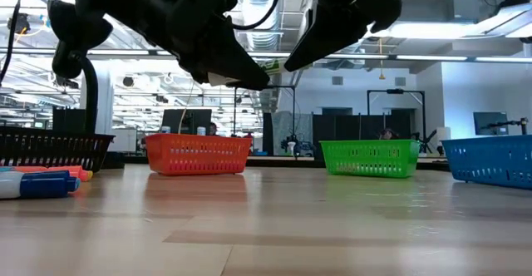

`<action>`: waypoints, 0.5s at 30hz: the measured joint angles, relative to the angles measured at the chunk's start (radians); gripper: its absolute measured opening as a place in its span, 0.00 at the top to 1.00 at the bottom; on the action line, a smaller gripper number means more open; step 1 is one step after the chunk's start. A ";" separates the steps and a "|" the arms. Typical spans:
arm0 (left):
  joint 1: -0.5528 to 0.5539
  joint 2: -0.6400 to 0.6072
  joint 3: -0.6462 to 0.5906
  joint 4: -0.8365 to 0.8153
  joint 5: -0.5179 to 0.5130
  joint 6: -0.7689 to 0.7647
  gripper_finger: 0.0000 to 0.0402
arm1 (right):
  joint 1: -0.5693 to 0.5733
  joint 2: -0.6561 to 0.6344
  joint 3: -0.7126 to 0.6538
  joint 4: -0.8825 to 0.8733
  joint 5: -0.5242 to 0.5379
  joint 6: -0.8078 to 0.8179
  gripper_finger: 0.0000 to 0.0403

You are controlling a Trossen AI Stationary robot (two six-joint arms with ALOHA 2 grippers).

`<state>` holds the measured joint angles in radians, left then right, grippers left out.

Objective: Pick & Place Markers
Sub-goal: Put the green marker pen into the black bin

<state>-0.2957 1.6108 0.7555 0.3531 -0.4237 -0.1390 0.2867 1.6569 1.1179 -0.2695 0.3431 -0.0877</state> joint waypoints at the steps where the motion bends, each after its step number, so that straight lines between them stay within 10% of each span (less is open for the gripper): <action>1: 0.000 0.000 0.000 0.000 0.003 0.000 0.65 | 0.000 0.000 0.000 0.000 0.000 0.007 0.83; 15: 0.000 -0.001 0.000 0.008 0.061 -0.015 0.84 | 0.001 0.000 0.001 0.000 -0.003 0.039 0.64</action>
<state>-0.2956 1.6100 0.7555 0.3607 -0.3622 -0.1542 0.2878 1.6569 1.1187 -0.2692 0.3404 -0.0491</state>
